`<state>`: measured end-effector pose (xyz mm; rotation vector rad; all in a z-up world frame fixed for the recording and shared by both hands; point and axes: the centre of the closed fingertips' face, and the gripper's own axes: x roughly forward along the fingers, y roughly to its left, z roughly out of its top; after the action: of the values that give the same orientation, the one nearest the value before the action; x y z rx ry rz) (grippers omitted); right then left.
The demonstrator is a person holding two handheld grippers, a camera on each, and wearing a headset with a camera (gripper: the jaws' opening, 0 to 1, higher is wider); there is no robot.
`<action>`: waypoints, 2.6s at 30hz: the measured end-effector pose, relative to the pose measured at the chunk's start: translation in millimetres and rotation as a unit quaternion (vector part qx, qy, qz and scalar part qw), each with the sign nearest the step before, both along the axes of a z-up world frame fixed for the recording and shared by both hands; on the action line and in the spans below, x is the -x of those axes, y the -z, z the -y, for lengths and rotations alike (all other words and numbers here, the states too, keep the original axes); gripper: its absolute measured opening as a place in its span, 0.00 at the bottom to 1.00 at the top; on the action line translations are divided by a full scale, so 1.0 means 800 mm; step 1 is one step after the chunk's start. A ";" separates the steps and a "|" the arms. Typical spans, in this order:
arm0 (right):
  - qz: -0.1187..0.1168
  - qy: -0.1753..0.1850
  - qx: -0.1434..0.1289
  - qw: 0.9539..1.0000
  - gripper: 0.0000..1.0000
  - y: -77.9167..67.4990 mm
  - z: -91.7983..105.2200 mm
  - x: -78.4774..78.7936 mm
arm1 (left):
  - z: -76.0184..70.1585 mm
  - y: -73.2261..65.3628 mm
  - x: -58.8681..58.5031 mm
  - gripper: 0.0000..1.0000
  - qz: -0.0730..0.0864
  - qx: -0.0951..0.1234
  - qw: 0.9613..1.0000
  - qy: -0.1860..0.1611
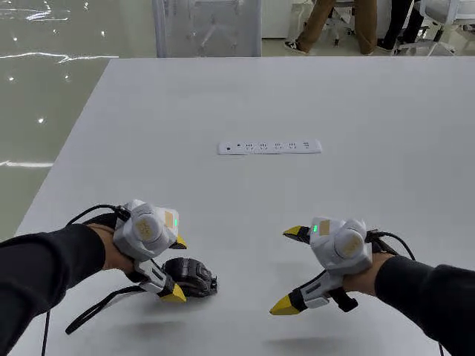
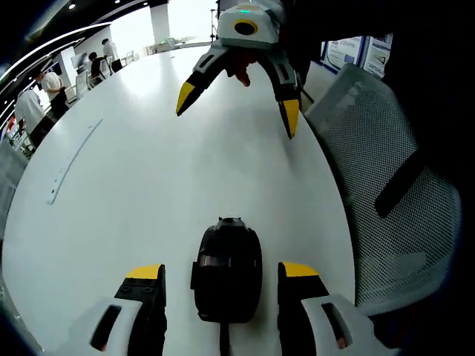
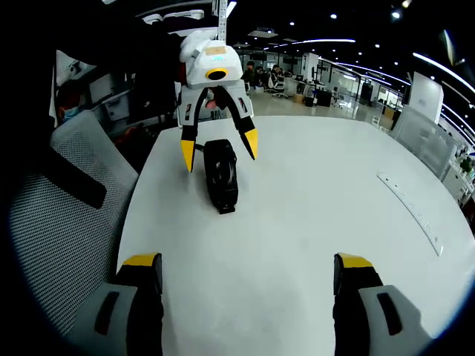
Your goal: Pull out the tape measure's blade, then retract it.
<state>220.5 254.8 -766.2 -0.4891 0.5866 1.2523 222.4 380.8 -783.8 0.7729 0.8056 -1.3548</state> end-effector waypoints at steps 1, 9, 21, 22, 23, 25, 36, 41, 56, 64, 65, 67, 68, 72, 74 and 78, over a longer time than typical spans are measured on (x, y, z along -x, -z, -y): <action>0.000 -0.003 0.000 1.000 0.92 0.001 -0.003 -0.001 | 0.000 0.001 0.001 0.55 -0.002 -0.003 1.000 0.002; -0.012 -0.011 -0.005 1.000 0.85 0.010 -0.035 -0.006 | 0.001 0.009 0.004 0.34 -0.005 -0.015 1.000 0.010; -0.025 -0.058 0.008 0.998 0.66 0.032 -0.079 0.001 | -0.001 0.010 0.005 0.32 -0.007 -0.032 0.999 0.012; -0.021 -0.068 0.020 0.997 0.64 0.037 -0.079 0.002 | -0.001 0.010 0.006 0.32 -0.008 -0.032 0.999 0.011; -0.019 -0.082 0.039 0.996 0.61 0.044 -0.080 0.006 | -0.001 0.010 0.006 0.32 -0.008 -0.033 0.999 0.012; -0.032 -0.086 0.029 0.995 0.57 0.046 -0.090 0.011 | -0.002 0.010 0.006 0.32 -0.010 -0.033 0.999 0.011; -0.039 -0.101 0.033 0.994 0.31 0.055 -0.119 0.009 | -0.002 0.011 0.006 0.33 -0.018 -0.039 0.999 0.011; -0.034 -0.115 0.044 0.992 0.24 0.061 -0.125 0.012 | -0.002 0.011 0.006 0.33 -0.022 -0.036 0.999 0.008; -0.037 -0.100 0.049 0.993 0.11 0.068 -0.127 0.009 | -0.002 0.011 0.005 0.33 -0.023 -0.026 0.999 -0.003; -0.027 -0.116 0.060 0.991 0.10 0.067 -0.125 0.009 | -0.002 0.011 0.005 0.33 -0.022 -0.032 0.999 0.001; -0.026 -0.117 0.061 0.991 0.10 0.068 -0.125 0.009 | -0.002 0.011 0.005 0.33 -0.022 -0.032 0.999 0.002; -0.025 -0.117 0.062 0.991 0.10 0.068 -0.124 0.009 | -0.002 0.011 0.005 0.33 -0.022 -0.032 0.999 0.002; -0.025 -0.117 0.063 0.991 0.10 0.068 -0.124 0.009 | -0.002 0.011 0.005 0.33 -0.022 -0.032 0.999 0.002; -0.029 -0.116 0.067 0.991 0.10 0.068 -0.118 0.007 | -0.002 0.011 0.005 0.33 -0.019 -0.031 0.999 0.001; -0.030 -0.115 0.069 0.990 0.10 0.068 -0.113 0.006 | -0.002 0.011 0.004 0.33 -0.019 -0.030 0.999 -0.001; -0.033 -0.112 0.069 0.991 0.10 0.069 -0.108 0.008 | -0.002 0.011 0.004 0.33 -0.020 -0.031 0.999 -0.002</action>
<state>214.2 341.2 -821.5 -0.6444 0.6927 1.4516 219.2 382.2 -792.8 0.7939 0.8845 -1.3506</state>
